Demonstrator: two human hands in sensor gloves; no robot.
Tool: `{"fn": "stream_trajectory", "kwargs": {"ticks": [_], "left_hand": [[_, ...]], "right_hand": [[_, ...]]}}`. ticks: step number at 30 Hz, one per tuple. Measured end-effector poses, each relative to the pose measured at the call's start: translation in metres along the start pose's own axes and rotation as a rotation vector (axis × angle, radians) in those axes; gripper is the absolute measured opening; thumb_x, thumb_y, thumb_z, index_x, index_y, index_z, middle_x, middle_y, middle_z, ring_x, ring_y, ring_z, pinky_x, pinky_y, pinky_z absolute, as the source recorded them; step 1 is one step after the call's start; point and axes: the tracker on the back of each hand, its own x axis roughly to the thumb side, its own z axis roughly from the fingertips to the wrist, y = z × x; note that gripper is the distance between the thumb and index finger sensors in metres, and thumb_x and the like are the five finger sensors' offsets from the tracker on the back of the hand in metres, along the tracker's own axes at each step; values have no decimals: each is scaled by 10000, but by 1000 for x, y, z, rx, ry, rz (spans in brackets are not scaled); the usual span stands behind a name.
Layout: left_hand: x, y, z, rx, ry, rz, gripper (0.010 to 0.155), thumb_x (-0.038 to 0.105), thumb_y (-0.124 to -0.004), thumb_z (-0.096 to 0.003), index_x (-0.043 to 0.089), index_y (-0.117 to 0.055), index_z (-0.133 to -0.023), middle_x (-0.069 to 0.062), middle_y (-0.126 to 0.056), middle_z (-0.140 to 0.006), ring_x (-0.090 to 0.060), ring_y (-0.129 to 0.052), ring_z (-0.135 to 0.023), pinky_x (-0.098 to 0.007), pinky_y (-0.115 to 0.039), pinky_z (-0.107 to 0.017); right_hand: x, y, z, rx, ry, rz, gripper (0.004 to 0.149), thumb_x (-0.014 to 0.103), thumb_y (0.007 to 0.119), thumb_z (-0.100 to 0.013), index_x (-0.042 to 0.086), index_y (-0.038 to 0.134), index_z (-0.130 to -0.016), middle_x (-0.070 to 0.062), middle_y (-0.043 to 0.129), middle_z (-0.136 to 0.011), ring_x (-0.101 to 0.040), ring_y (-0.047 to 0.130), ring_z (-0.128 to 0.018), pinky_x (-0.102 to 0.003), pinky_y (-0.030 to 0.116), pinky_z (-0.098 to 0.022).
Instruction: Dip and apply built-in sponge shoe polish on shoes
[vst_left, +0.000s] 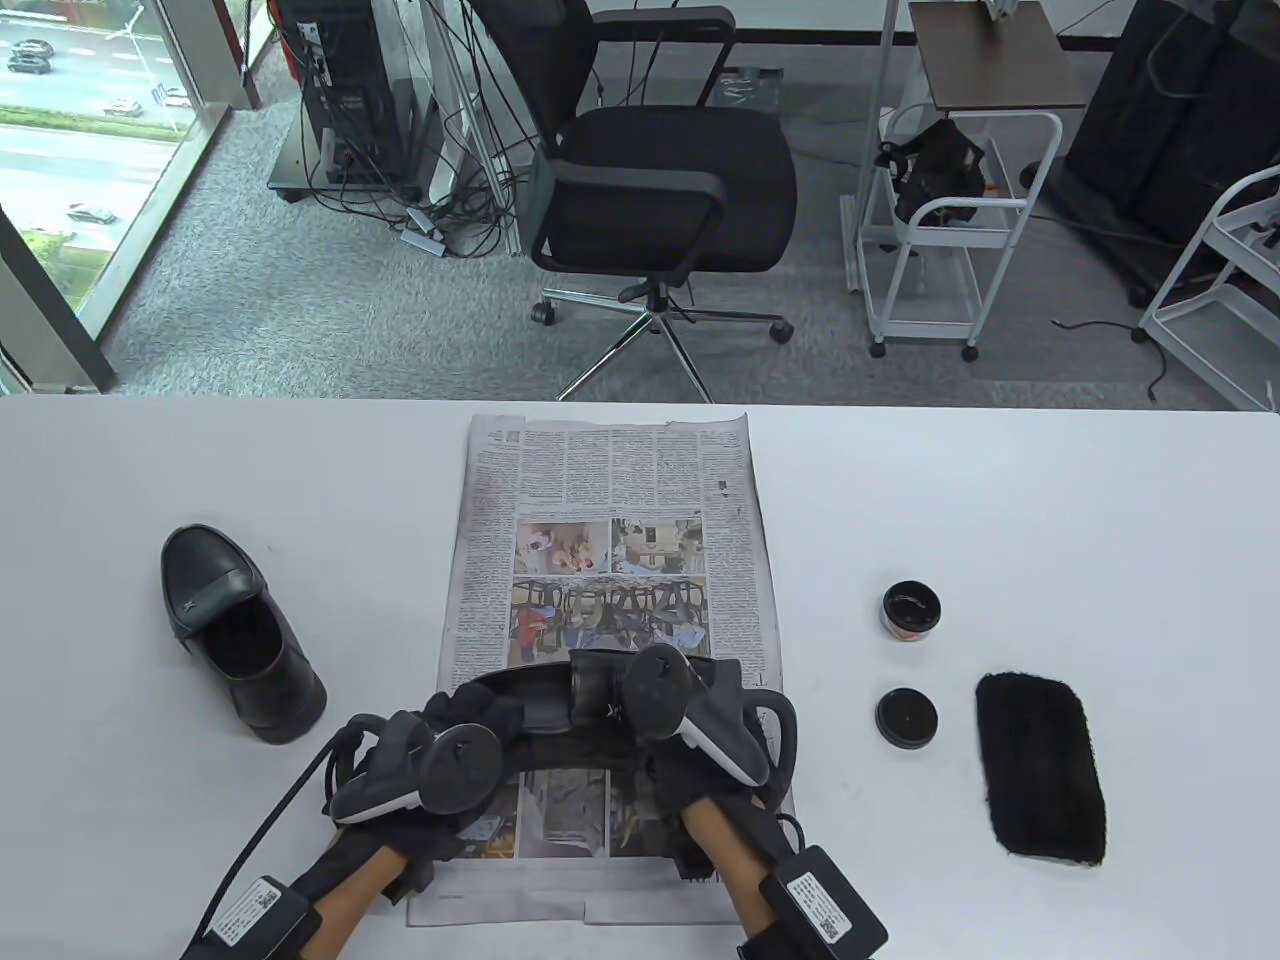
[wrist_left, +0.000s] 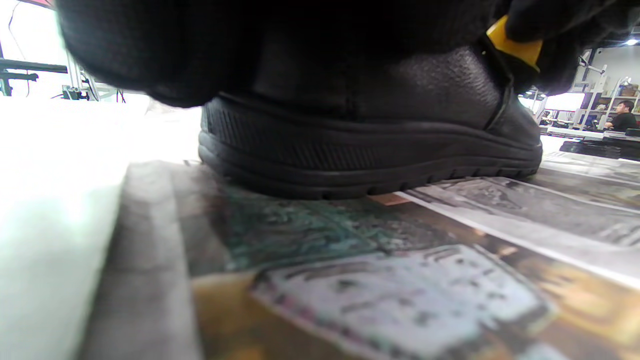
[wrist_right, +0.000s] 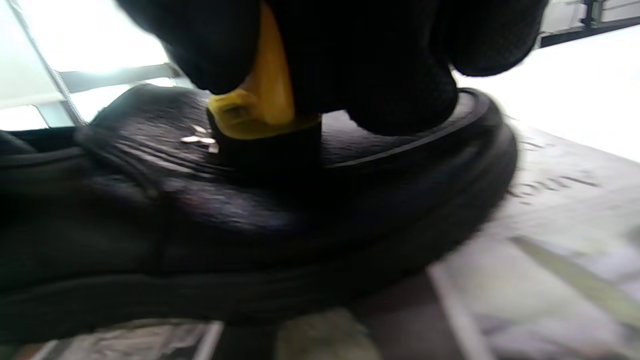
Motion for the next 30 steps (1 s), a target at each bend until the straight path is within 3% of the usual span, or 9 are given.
{"fn": "stream_trajectory", "kwargs": {"ticks": [8,16,27,30], "left_hand": [[0,0,0,0,-2,1,497,465,-610,-611,175,-552,-1011,-80,-578,-909,-446,-825,-655,-603,-740,-518],[0,0,0,-1,-2,-1,498,467,-610,-611,176,-553,-1011,-80,-579,-908,-443,-828,-653,-601,-743,-516],[0,1,0,-6,6,-6,501,470,-609,-612,176,-551,-1013,-79,-579,-905,-439,-831,-656,-596,-749,-519],[0,0,0,-6,7,-6,501,469,-609,-611,176,-551,-1013,-79,-580,-905,-439,-831,-656,-597,-749,-519]], "right_hand": [[18,-6,-26,-105,-32,-65,469,338,781,-433,125,757,-851,-129,890,-681,-322,948,-534,-614,727,-568],[-9,0,-55,-84,78,-24,482,343,786,-426,121,763,-854,-134,895,-673,-324,944,-532,-614,725,-568],[-39,-9,-30,-84,158,233,477,332,803,-424,148,793,-864,-127,892,-665,-314,938,-525,-610,719,-580],[-44,-9,-17,-77,144,202,476,350,810,-422,138,806,-848,-117,910,-632,-300,953,-490,-600,742,-560]]}}
